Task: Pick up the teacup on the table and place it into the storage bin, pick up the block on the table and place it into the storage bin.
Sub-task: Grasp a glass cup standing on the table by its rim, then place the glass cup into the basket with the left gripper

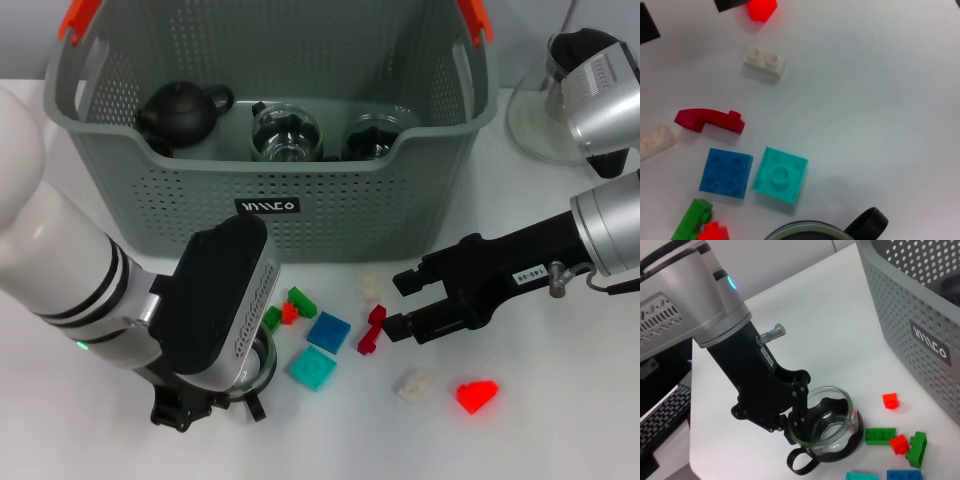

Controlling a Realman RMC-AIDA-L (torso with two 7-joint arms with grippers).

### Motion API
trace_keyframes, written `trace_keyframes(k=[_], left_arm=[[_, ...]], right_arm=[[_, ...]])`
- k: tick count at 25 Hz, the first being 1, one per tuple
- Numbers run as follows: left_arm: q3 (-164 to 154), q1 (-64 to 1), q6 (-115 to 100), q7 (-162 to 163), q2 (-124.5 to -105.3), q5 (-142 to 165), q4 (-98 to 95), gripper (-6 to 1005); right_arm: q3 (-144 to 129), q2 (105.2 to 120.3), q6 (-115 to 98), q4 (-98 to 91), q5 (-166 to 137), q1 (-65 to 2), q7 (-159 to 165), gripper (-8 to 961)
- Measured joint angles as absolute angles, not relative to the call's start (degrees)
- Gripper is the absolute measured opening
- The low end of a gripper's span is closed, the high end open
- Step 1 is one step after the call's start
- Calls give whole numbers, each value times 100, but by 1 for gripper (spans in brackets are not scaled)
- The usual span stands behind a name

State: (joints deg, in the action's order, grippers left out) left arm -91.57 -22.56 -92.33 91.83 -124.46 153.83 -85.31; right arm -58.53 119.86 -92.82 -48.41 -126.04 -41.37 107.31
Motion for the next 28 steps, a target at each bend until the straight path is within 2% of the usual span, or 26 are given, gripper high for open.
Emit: trace_keyframes(k=[10,18,24,28], left_arm=[[-8663,-2211,-10050,9526,-12447,15202,-9159,45],[-6934,-2268,-11121,9879,-12445,13714,-9762,46],[-5468,-2596,-11278,10367,-12419,12546,-9836,45],[-4734,-3117,-11095,10954,-12385,12385,-9769,44]], right_arm=[[-5853,11970,-9275,-4767,-12603,-4125,10693,749],[-5853,11963,-9271,-4764,-12602,-4130,10667,748],[-5867,11963,-9341,-4763,-12615,-4134,10627,749],[-5888,11939,-9462,-4764,-12628,-4144,10655,749]])
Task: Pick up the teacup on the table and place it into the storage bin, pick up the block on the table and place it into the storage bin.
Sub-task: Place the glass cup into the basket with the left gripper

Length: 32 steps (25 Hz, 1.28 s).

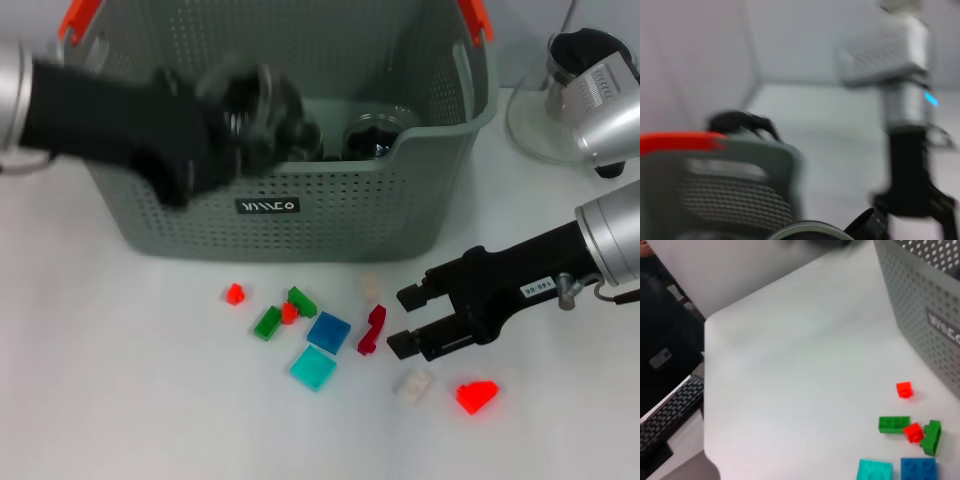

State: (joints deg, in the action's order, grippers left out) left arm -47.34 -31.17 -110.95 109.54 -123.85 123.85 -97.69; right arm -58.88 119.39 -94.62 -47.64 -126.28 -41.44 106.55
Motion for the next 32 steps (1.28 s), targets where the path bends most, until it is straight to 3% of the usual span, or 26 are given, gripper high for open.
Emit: trace_keyframes(k=[2,8,11,23,32], left_arm=[[-4499,-3387,-10966,11249,-12310,12395,-9650,44],[-4454,-4103,-10171,12067,-11771,12618,-8740,45],[-4480,-4399,-9914,12128,-11637,12858,-8260,45],[-4950,-5250,-8347,12239,-11599,13892,-6532,44],[-5402,-5326,-7392,12252,-11644,14238,-5886,44]], right_arm=[[-5879,11928,-9525,-4777,-12629,-4145,10661,749],[-5862,11865,-9573,-4773,-12633,-4124,10662,748],[-5862,11841,-9580,-4769,-12640,-4122,10663,748],[-5902,11784,-9710,-4765,-12678,-4158,10864,749],[-5863,11784,-9712,-4764,-12789,-4177,10875,748]])
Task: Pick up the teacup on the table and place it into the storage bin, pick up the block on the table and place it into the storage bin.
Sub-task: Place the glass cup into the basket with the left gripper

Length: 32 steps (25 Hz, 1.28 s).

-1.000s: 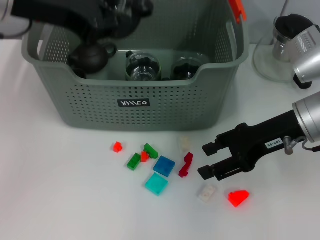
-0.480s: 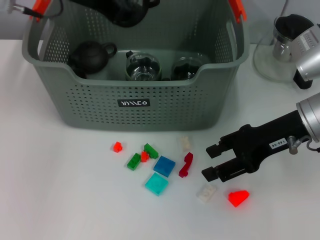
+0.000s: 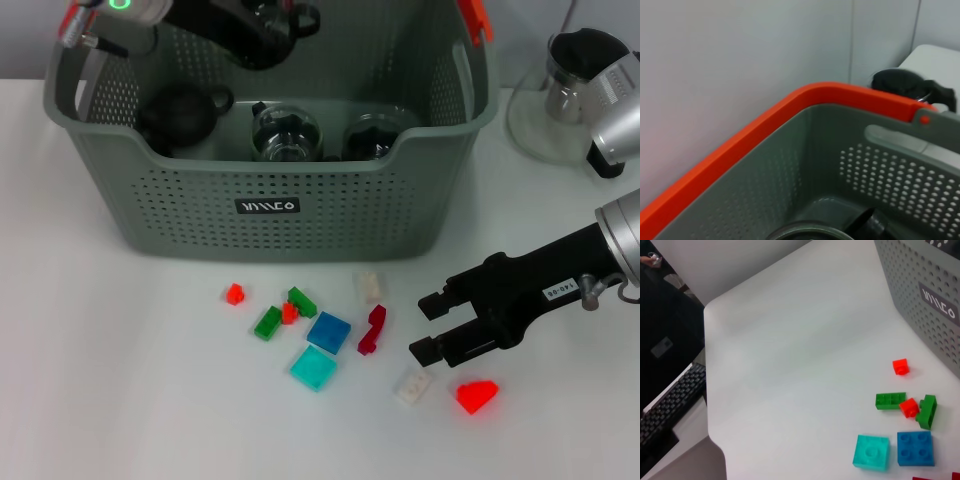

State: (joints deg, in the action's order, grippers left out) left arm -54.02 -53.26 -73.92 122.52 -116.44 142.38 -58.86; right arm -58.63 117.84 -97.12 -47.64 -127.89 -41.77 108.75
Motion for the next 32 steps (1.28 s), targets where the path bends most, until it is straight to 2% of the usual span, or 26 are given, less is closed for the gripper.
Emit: trace_keyframes(k=[17,32], left_arm=[[-6113,-5343,-6018,12261,-11800,14320,-5184,44],[-6143,-5495,-5248,12224,-12032,14934,-4731,45]], right_arm=[[-5897,11818,-9654,-4761,-12788,-4191,10881,749],[-5906,11851,-9644,-4753,-12787,-4148,10877,748]])
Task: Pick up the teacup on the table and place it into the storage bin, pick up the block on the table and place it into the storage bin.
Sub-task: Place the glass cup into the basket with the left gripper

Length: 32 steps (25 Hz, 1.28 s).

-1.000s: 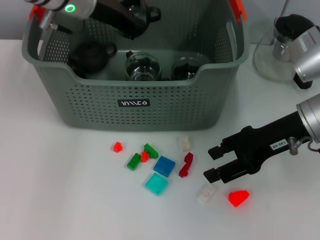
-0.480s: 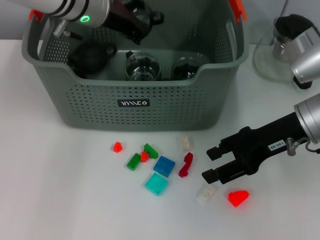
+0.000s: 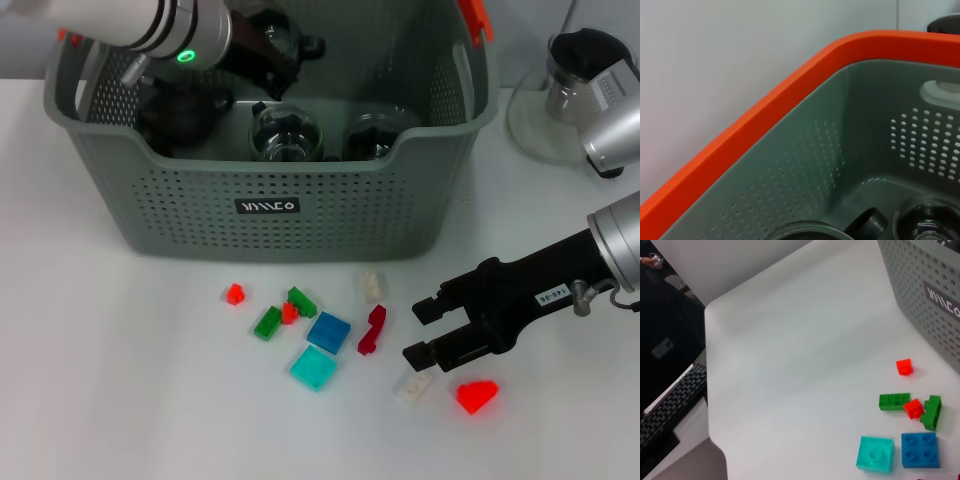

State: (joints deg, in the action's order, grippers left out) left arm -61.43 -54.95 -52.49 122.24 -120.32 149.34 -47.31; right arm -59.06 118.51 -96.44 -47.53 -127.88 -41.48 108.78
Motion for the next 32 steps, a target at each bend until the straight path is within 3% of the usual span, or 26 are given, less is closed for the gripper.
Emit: trace_keyframes(k=[20,25,31,32], left_arm=[[-6161,-5572,-5155,12245,-12158,15267,-4650,48],[-6153,-5556,-5124,12257,-12200,15295,-4688,123],[-6151,-5535,-5124,12263,-12210,15295,-4714,312],[-6144,-5532,-5124,12263,-12211,15294,-4730,435]], right_arm=[[-5913,11847,-9603,-4755,-12788,-4158,10874,744],[-5915,11847,-9603,-4755,-12788,-4157,10878,745],[-5915,11847,-9604,-4755,-12788,-4141,10881,745],[-5915,11847,-9605,-4755,-12788,-4140,10881,745]])
